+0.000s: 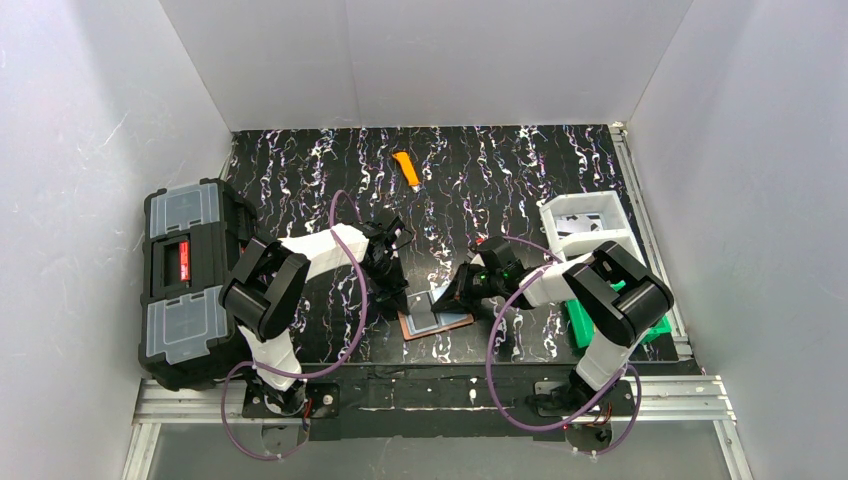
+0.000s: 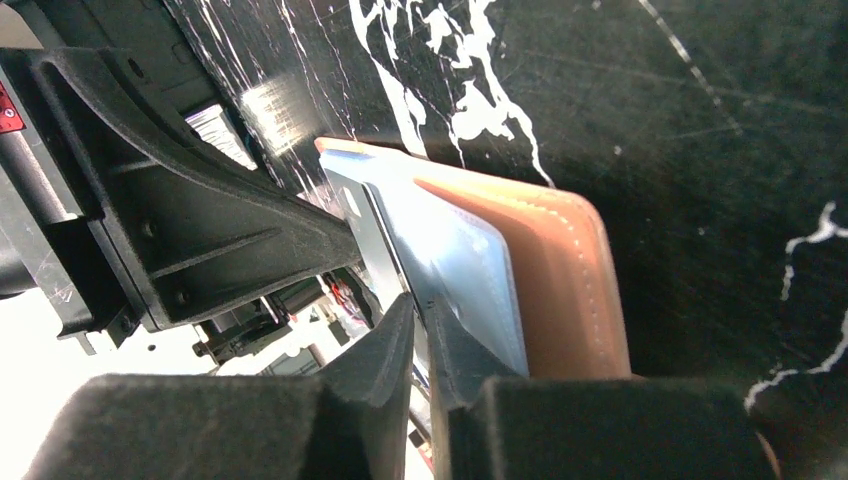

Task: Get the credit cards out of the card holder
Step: Remove the credit card from the card holder.

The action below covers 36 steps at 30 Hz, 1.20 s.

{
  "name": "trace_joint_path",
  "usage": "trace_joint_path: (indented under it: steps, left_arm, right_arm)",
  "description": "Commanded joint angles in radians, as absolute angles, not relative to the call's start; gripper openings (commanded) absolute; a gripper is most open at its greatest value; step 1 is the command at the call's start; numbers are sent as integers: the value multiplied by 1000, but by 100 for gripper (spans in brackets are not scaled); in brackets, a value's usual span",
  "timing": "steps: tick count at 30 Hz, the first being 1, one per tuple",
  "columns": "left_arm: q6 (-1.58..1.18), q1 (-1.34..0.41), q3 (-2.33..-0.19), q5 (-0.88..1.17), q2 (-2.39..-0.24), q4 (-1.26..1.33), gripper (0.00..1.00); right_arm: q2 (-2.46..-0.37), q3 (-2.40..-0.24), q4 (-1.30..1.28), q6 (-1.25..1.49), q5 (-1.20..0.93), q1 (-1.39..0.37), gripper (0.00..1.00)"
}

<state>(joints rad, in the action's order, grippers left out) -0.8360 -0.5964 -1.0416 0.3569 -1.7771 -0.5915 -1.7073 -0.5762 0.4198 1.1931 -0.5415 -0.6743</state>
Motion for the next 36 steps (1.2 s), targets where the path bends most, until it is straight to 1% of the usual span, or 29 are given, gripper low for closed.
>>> trace_joint_path:
  steps: [1,7,9,11,14,16,20,28,36]
  left_arm:
    - [-809,-615,-969,154,-1872,-593,0]
    - [-807,-615,-971,156,-1876,-594,0]
    - [-807,-615,-974,157,-1877,-594,0]
    - [-805,-615,-974,158,-1875,-595,0]
    - [-804,-615,-975,152,-1875,-597,0]
    - [-803,-615,-973,149,-1875,-600,0]
    - [-803,-615,-975,139,-1878,-606,0]
    - [-782,-589,-979,103,-1876,-635,0]
    - [-773,-572,-962,98,-1868,-632,0]
  right_arm:
    - [-1716,-605,472,1193,-578,-693,13]
    - [-1705,-619,504,1177,-606,-701,12]
    - [-1714,-630,516,1172,-622,-708,13]
    - [-1725,-640,519,1170,-629,-713,17]
    - [-1734,-644,519,1168,-631,-715,18]
    - [-1735,-643,515,1168,-630,-715,14]
    - [-1727,-643,491,1155,-615,-714,1]
    - [-1647,-620,363,1094,-518,-710,1]
    - [-1618,-588,333,1076,-485,-688,1]
